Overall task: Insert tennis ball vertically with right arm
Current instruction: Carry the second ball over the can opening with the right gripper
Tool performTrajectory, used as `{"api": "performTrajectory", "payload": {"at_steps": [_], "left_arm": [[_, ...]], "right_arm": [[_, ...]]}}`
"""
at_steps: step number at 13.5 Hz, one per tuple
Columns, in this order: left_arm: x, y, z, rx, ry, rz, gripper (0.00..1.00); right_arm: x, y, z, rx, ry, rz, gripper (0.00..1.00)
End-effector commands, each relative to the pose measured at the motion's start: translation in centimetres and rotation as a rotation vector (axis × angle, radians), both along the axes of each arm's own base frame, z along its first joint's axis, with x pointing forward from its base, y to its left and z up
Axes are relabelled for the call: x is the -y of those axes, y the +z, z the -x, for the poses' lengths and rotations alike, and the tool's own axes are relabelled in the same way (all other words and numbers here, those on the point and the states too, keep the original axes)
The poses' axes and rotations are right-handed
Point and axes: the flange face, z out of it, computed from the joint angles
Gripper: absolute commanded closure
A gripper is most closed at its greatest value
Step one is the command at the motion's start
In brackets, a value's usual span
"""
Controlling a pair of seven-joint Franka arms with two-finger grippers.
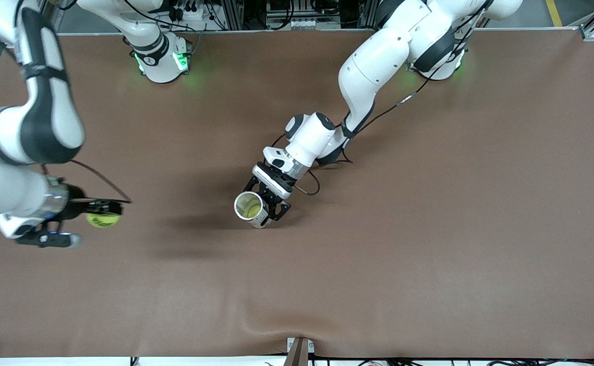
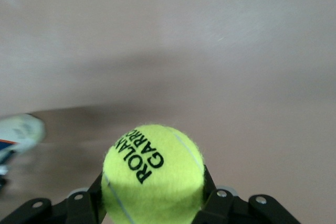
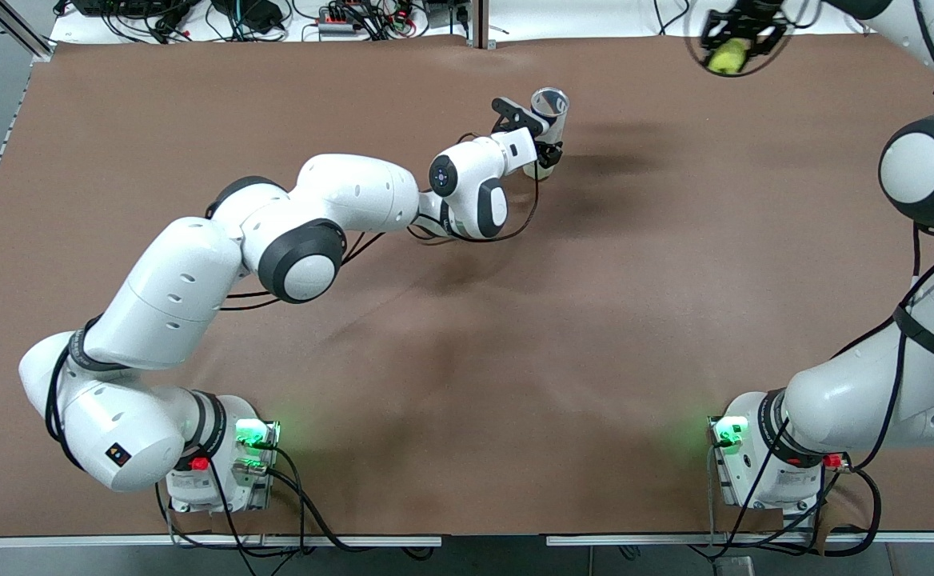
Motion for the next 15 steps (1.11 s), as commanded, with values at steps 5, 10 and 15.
{"api": "performTrajectory", "payload": {"at_steps": [5, 10, 15], "left_arm": [[0.0, -0.7, 0.0, -0.004, 0.015, 0.005, 0.22], [0.0, -0.7, 0.0, -0.004, 0.015, 0.005, 0.22], [0.0, -0.9, 0.1, -0.005, 0.013, 0.002, 0.22]], "right_arm": [[-15.2, 1.5, 3.2, 0.020, -0.272, 0.055, 1.00], [-24.1, -1.5, 5.0, 0.087, -0.409, 0.073, 1.00], [-28.7, -4.1, 6.1, 0.110, -0.489, 0.049, 1.00]]}}
